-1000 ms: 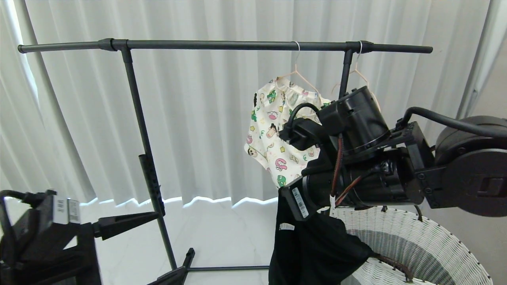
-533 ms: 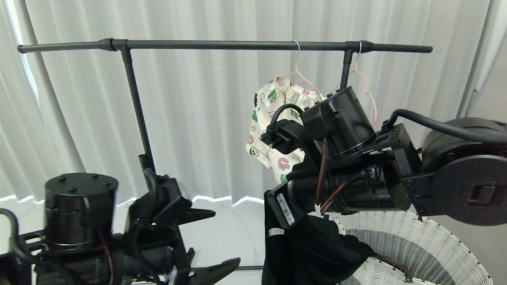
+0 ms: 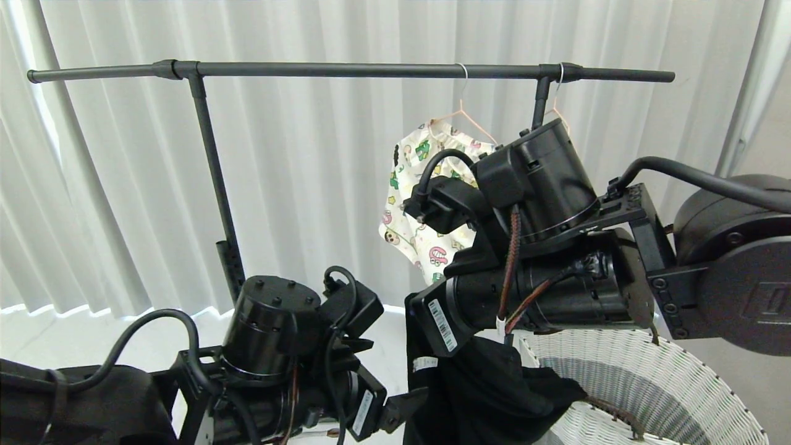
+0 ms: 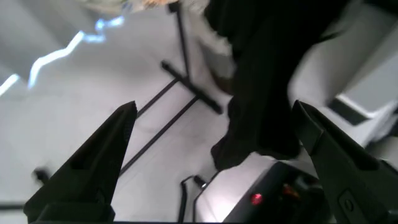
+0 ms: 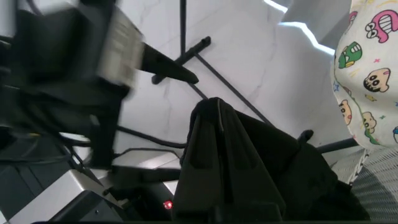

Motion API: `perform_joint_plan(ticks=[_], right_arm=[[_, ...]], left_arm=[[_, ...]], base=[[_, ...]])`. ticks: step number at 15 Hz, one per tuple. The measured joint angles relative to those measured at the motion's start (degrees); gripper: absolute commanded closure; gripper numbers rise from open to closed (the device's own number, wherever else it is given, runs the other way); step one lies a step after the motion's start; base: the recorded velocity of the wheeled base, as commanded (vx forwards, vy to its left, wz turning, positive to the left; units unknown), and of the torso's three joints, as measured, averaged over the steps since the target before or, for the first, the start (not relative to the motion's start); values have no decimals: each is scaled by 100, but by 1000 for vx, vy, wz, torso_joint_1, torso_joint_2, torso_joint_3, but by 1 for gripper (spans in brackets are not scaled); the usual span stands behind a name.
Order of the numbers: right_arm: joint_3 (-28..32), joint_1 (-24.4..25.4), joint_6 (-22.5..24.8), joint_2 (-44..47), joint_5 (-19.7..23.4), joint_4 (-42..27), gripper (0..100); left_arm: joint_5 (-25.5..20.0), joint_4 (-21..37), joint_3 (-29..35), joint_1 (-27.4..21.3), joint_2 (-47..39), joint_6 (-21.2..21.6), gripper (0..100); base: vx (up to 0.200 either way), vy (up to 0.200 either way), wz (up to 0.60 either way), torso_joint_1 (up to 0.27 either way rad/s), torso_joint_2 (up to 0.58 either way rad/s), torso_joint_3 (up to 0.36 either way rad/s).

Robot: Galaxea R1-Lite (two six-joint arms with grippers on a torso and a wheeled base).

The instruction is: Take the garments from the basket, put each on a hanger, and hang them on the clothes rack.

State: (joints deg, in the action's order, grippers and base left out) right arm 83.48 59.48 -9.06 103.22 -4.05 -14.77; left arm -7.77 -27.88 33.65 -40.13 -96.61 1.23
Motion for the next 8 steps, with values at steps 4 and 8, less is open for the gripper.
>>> perform_joint_plan(ticks=[4, 8], right_arm=[[-10, 13, 88, -154, 13, -169, 100], [-22, 83, 145, -273, 160, -195, 100]], left_arm=[[484, -1, -22, -85, -472, -12, 0], [475, -45, -11, -118, -617, -34, 0]], base=[[0, 0, 0, 0, 0, 0], [0, 0, 0, 0, 0, 0]])
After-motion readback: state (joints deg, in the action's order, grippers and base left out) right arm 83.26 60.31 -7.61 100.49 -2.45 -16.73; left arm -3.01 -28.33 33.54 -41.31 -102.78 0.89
